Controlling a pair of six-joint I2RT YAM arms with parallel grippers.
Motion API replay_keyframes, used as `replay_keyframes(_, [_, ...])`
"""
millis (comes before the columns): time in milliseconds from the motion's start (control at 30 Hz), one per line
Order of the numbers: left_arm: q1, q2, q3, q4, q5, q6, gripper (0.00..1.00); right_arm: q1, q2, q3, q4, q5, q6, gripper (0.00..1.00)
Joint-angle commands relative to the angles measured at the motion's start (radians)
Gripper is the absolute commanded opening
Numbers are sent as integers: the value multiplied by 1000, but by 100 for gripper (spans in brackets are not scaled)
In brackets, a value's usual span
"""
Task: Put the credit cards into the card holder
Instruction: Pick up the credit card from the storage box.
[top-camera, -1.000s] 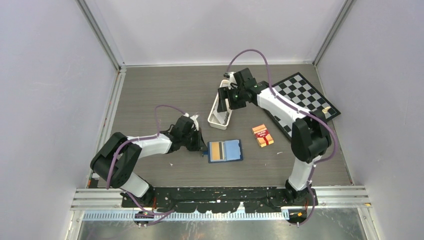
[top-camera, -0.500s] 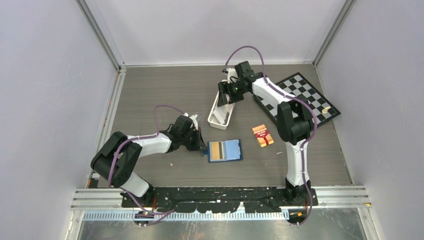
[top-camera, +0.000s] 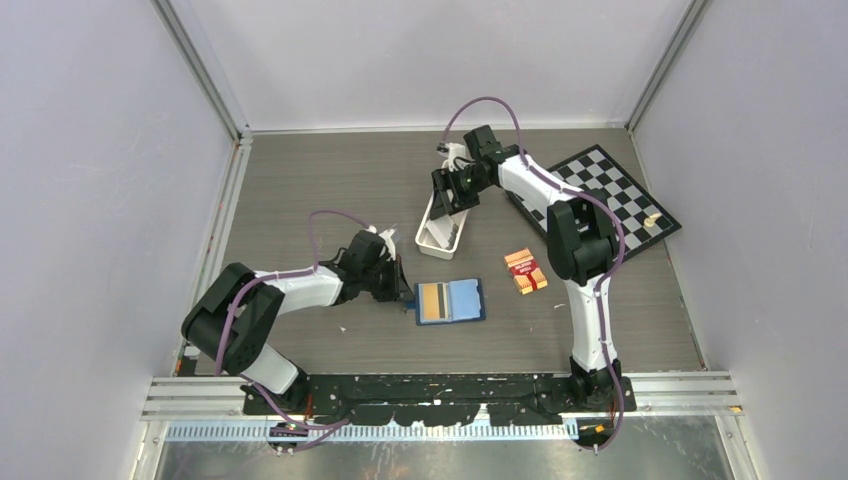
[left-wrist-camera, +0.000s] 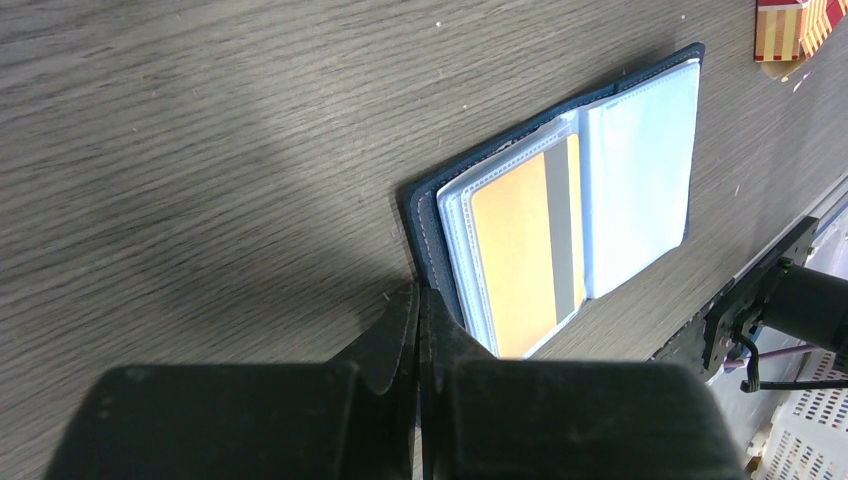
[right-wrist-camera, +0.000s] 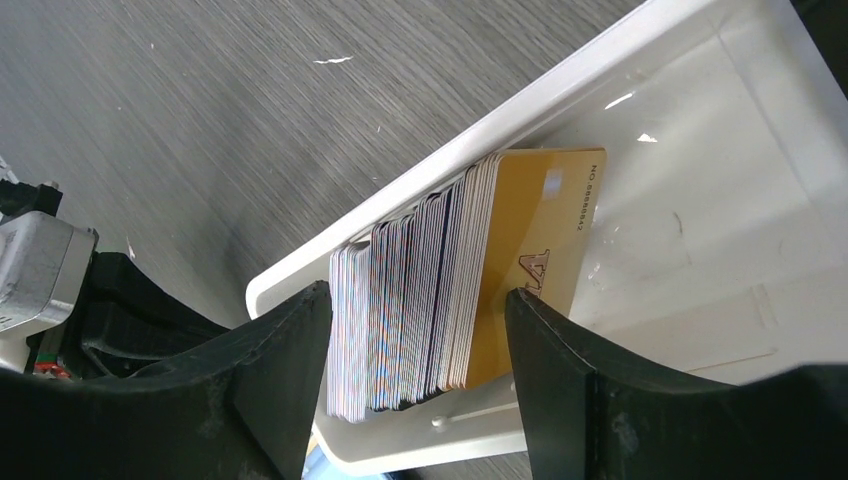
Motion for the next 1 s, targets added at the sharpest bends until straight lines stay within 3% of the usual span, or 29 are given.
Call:
replay_keyframes(0, [13,28,-38,-94,-83,54,0,18,1,5,-76,-74,-10,67])
replay_keyframes(200, [16,27,-43,-90,-83,52,0,19,-43,-10,-56,-89,-2,62])
replay_keyframes(633, [17,20,-48,-92,-85,51,0,18,-30,-2,-55,-73,14,27])
replay_keyframes(967, [19,18,-50,-93,-86,51,0,13,-38,-3,-54,-61,19,14])
